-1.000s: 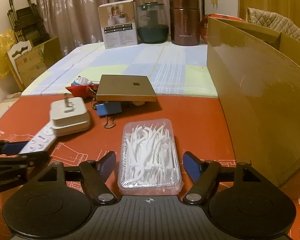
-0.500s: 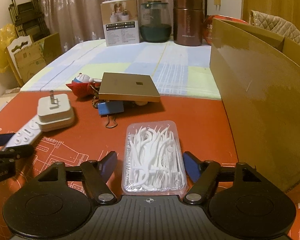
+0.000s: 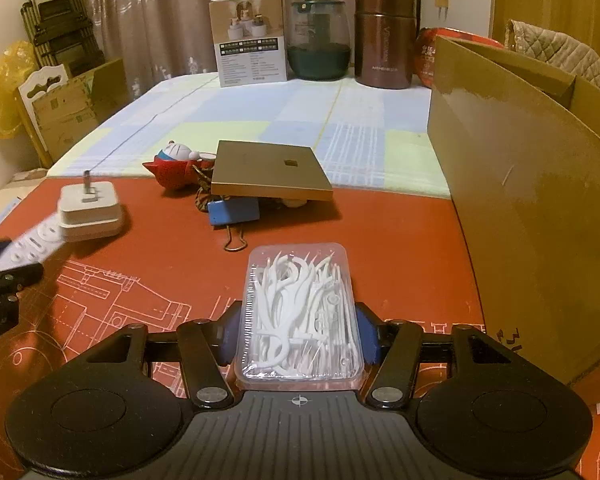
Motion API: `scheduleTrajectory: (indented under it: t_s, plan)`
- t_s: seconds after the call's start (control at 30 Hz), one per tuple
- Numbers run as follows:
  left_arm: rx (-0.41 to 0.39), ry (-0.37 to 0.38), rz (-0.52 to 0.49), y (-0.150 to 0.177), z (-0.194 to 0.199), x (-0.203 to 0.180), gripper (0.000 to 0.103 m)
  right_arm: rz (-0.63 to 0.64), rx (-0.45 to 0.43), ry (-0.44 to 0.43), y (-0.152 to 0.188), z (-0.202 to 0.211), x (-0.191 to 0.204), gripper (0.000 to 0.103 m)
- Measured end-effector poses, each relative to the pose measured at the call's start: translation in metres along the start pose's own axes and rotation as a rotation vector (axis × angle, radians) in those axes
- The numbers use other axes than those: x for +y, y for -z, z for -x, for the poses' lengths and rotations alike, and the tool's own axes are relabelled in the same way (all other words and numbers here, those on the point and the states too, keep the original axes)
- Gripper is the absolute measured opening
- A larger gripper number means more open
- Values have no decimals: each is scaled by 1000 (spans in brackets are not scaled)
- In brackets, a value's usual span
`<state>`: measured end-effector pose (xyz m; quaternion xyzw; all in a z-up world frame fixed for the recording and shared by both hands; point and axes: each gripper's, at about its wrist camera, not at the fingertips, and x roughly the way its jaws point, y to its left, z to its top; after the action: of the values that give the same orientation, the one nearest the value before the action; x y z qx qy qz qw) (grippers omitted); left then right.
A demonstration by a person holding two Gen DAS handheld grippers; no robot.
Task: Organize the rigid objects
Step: 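Lift the remote with the left tool while the right tool lifts the floss box, then carry the white remote and clear floss box over the cardboard box with both tools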
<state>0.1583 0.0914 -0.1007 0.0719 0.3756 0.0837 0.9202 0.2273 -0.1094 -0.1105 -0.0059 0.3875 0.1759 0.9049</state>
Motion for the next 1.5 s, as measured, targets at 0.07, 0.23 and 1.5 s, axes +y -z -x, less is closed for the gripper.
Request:
scheduleTrajectory:
  t_s: [0.07,0.23,1.5]
  plan:
    - [11,66,60,2,6,3,33,-2,4,-6,0,1,1,54]
    - [17,215,136,8,20,2,33,-24,16,-14,1,4,0,54]
    - [48,470,81,17,22,-47,33,-109,30,-40,-3,25,-16,54]
